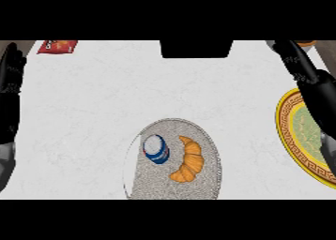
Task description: Pick the can from the placemat and place it in the plate
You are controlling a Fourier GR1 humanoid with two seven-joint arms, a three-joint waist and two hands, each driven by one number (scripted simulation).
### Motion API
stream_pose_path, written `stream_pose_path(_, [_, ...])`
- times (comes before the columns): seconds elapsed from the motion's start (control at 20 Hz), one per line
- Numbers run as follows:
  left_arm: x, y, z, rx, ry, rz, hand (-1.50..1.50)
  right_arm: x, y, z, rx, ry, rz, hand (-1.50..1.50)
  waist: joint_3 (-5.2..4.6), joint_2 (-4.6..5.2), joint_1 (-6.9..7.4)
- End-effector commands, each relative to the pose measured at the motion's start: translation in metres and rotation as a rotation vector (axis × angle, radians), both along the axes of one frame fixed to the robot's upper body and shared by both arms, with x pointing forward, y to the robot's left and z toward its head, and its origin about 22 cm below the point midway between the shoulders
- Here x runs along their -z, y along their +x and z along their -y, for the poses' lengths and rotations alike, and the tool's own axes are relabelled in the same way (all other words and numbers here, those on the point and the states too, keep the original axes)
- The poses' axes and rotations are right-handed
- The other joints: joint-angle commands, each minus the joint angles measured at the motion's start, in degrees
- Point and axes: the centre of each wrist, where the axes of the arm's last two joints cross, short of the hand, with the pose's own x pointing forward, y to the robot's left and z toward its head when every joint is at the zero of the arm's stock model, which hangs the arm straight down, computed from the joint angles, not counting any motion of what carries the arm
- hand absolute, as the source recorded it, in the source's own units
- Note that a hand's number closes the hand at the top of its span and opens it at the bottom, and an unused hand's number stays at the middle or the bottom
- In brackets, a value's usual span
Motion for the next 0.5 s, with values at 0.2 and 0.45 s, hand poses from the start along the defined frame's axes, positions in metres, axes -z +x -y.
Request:
stream_pose_path(0.2, [0.108, -0.036, 0.042, 0.049, -0.291, -0.573, 0.00, -0.009, 0.026, -0.068, -0.237, 0.165, -0.109, 1.50, -1.55, 2.18, 3.84])
stream_pose_path(0.45, [0.129, -0.045, 0.072, 0.142, -0.440, -0.766, 0.00, 0.016, 0.051, -0.084, 0.113, 0.059, -0.103, -1.50, -1.43, 1.31, 2.76])
